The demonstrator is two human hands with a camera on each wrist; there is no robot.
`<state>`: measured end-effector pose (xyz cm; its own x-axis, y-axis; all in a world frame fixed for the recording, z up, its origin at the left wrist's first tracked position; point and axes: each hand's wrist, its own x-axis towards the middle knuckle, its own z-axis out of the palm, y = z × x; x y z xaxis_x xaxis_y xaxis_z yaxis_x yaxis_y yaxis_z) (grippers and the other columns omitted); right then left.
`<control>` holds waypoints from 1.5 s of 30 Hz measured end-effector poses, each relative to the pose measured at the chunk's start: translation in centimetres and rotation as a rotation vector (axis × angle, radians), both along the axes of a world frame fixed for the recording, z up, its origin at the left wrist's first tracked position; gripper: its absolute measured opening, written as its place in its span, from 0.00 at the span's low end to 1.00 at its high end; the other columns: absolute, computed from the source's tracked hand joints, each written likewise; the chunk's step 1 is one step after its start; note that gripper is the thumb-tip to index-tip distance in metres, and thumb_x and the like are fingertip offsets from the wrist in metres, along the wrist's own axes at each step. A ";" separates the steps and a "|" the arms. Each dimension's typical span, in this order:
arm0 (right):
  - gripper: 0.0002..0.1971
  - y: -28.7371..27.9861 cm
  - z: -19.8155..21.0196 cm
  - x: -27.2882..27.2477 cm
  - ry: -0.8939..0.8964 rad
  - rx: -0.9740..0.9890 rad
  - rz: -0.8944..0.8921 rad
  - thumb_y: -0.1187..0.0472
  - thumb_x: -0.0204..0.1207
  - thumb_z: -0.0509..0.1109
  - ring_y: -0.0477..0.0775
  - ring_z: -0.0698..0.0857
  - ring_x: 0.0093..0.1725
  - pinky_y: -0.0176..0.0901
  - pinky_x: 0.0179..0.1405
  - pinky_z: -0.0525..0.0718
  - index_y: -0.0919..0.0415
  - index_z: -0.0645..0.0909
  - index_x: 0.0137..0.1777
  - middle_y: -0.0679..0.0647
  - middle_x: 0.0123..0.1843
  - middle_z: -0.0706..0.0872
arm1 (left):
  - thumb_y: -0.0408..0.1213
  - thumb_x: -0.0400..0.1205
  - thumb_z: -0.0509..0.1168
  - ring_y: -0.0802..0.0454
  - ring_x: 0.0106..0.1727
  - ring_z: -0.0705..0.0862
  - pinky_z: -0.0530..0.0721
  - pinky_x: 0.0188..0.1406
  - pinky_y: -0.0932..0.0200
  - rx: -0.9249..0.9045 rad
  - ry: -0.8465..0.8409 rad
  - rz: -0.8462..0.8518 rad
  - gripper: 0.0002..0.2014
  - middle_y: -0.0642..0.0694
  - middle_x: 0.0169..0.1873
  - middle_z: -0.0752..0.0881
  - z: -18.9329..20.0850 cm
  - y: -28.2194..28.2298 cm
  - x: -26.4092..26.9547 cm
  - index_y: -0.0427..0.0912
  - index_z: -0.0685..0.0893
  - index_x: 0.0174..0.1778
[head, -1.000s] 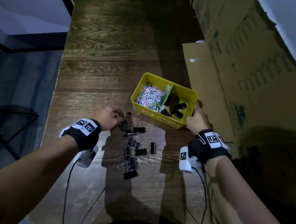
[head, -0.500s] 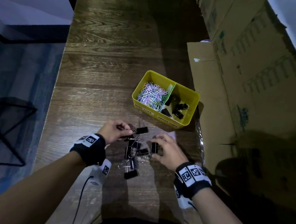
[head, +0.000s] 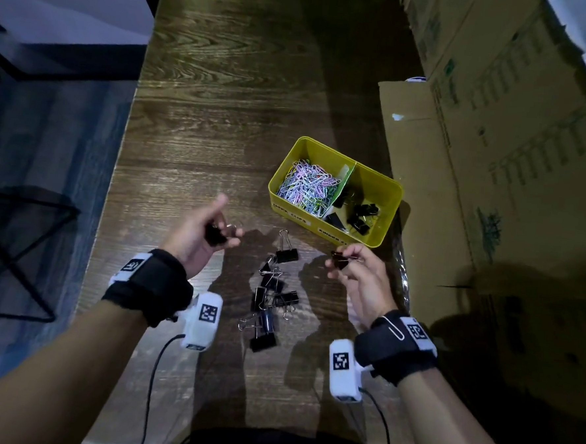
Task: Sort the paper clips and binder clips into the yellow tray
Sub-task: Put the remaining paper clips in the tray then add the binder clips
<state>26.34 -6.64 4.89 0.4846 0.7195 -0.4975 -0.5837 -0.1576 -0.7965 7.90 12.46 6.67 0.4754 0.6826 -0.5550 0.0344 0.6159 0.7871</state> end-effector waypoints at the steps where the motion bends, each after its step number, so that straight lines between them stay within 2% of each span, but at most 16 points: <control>1: 0.12 0.4 0.3 -0.1 0.020 0.024 0.002 0.81 0.61 0.57 0.52 0.82 0.39 0.45 0.38 0.77 0.66 0.72 0.40 0.61 0.48 0.79 | 0.39 0.77 0.68 0.50 0.24 0.83 0.82 0.23 0.60 0.085 0.077 -0.069 0.12 0.45 0.21 0.78 -0.2 -0.2 0.5 0.40 0.75 0.30; 2: 0.14 0.8 0.6 -0.1 0.028 0.021 0.016 0.79 0.55 0.56 0.52 0.80 0.38 0.45 0.36 0.75 0.66 0.72 0.39 0.61 0.48 0.78 | 0.32 0.75 0.70 0.52 0.21 0.81 0.81 0.21 0.61 0.169 0.158 -0.157 0.07 0.44 0.23 0.79 -0.6 -0.5 0.9 0.40 0.77 0.35; 4: 0.17 1.6 0.8 0.0 -0.002 0.004 0.093 0.77 0.50 0.56 0.51 0.75 0.36 0.43 0.31 0.69 0.64 0.74 0.40 0.60 0.45 0.77 | 0.24 0.73 0.70 0.58 0.21 0.78 0.78 0.23 0.59 0.396 0.357 -0.415 0.13 0.46 0.26 0.78 -1.4 -0.8 1.2 0.45 0.79 0.46; 6: 0.19 2.5 1.2 0.1 -0.111 -0.049 0.245 0.73 0.55 0.61 0.49 0.73 0.37 0.41 0.31 0.67 0.57 0.78 0.45 0.57 0.46 0.77 | 0.31 0.74 0.72 0.60 0.28 0.77 0.75 0.32 0.61 0.696 0.559 -0.682 0.14 0.52 0.29 0.77 -1.9 -1.3 1.6 0.51 0.82 0.50; 9: 0.14 4.4 0.4 -0.2 -0.510 -0.271 0.515 0.55 0.69 0.74 0.48 0.82 0.44 0.47 0.47 0.76 0.43 0.79 0.54 0.47 0.45 0.82 | 0.43 0.72 0.73 0.50 0.45 0.83 0.80 0.46 0.59 0.987 0.705 -0.873 0.15 0.48 0.45 0.84 -2.4 -2.6 1.8 0.51 0.85 0.54; 11: 0.15 5.5 -0.1 -0.8 -0.859 -0.431 0.640 0.51 0.73 0.73 0.50 0.85 0.47 0.52 0.53 0.81 0.39 0.78 0.58 0.45 0.44 0.85 | 0.43 0.74 0.70 0.44 0.53 0.83 0.81 0.54 0.52 1.089 0.736 -0.983 0.19 0.44 0.54 0.83 -2.9 -3.3 1.9 0.52 0.82 0.62; 14: 0.22 6.4 -0.7 -1.9 -1.229 -0.527 0.905 0.62 0.77 0.69 0.57 0.85 0.53 0.48 0.50 0.83 0.41 0.76 0.68 0.55 0.57 0.84 | 0.42 0.76 0.65 0.42 0.58 0.81 0.80 0.56 0.49 1.157 0.820 -1.106 0.22 0.45 0.59 0.79 -3.9 -3.9 1.9 0.54 0.77 0.68; 18: 0.23 6.8 -2.0 -2.7 -1.339 -0.600 1.056 0.63 0.77 0.67 0.66 0.83 0.59 0.57 0.56 0.81 0.49 0.73 0.72 0.62 0.64 0.74 | 0.42 0.77 0.64 0.42 0.55 0.83 0.82 0.53 0.49 1.171 0.811 -1.053 0.14 0.47 0.56 0.82 -4.8 -3.9 1.3 0.53 0.80 0.59; 22: 0.16 6.2 -2.6 -2.6 -1.234 -0.631 0.992 0.60 0.78 0.70 0.64 0.83 0.59 0.50 0.57 0.80 0.62 0.77 0.63 0.62 0.64 0.74 | 0.41 0.76 0.68 0.46 0.46 0.86 0.85 0.49 0.51 0.927 0.789 -0.826 0.05 0.45 0.47 0.89 -6.3 -2.5 -0.6 0.50 0.83 0.47; 24: 0.15 5.6 -2.3 -2.0 -1.058 -0.592 0.895 0.54 0.76 0.71 0.57 0.81 0.60 0.46 0.59 0.76 0.59 0.79 0.60 0.55 0.63 0.76 | 0.35 0.78 0.68 0.48 0.33 0.85 0.87 0.37 0.53 0.591 0.680 -0.568 0.02 0.41 0.39 0.87 -6.3 -2.0 -1.2 0.46 0.83 0.40; 26: 0.15 4.7 -1.8 -1.4 -0.893 -0.521 0.770 0.50 0.75 0.72 0.47 0.78 0.56 0.37 0.53 0.69 0.56 0.82 0.57 0.46 0.56 0.79 | 0.29 0.80 0.63 0.50 0.24 0.84 0.85 0.24 0.58 0.169 0.469 -0.243 0.07 0.39 0.34 0.83 -5.7 -2.0 -1.7 0.42 0.80 0.36; 30: 0.06 2.2 -0.4 -0.6 -0.372 -0.271 0.382 0.55 0.73 0.74 0.47 0.84 0.45 0.40 0.42 0.79 0.51 0.84 0.49 0.52 0.50 0.88 | 0.30 0.81 0.58 0.39 0.33 0.87 0.89 0.32 0.55 -0.189 0.150 0.044 0.08 0.40 0.33 0.85 -3.7 -1.9 -2.0 0.39 0.78 0.37; 33: 0.07 0.8 1.3 0.0 -0.161 -0.162 0.214 0.56 0.74 0.71 0.45 0.82 0.37 0.35 0.30 0.77 0.55 0.85 0.50 0.58 0.50 0.89 | 0.32 0.82 0.54 0.38 0.38 0.89 0.89 0.35 0.55 -0.272 0.014 0.053 0.08 0.39 0.44 0.86 -1.9 -2.1 -0.5 0.39 0.74 0.38; 36: 0.11 0.7 3.3 1.2 -0.036 -0.026 0.069 0.56 0.78 0.64 0.44 0.77 0.28 0.34 0.23 0.72 0.64 0.80 0.51 0.58 0.45 0.88 | 0.35 0.79 0.56 0.37 0.45 0.89 0.89 0.40 0.55 -0.329 -0.109 -0.079 0.07 0.34 0.54 0.86 0.7 -2.2 2.3 0.40 0.72 0.36; 41: 0.18 1.9 5.1 4.0 -0.160 -0.153 -0.113 0.53 0.81 0.59 0.46 0.74 0.28 0.38 0.25 0.69 0.65 0.78 0.62 0.59 0.49 0.87 | 0.36 0.79 0.58 0.42 0.40 0.88 0.89 0.40 0.57 -0.300 -0.146 -0.295 0.08 0.37 0.48 0.88 4.9 -2.4 9.1 0.39 0.78 0.36; 45: 0.11 3.5 5.9 6.2 -0.252 -0.297 -0.130 0.51 0.80 0.62 0.51 0.81 0.36 0.42 0.30 0.75 0.55 0.81 0.53 0.57 0.50 0.87 | 0.33 0.82 0.58 0.41 0.38 0.87 0.89 0.38 0.52 -0.262 -0.059 -0.374 0.04 0.36 0.45 0.84 6.5 -3.4 15.0 0.38 0.75 0.42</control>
<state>32.49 -3.17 10.83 0.6953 0.4874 -0.5282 -0.4058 -0.3403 -0.8482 22.86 9.01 13.21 0.6985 0.2981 -0.6506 0.2525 0.7480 0.6138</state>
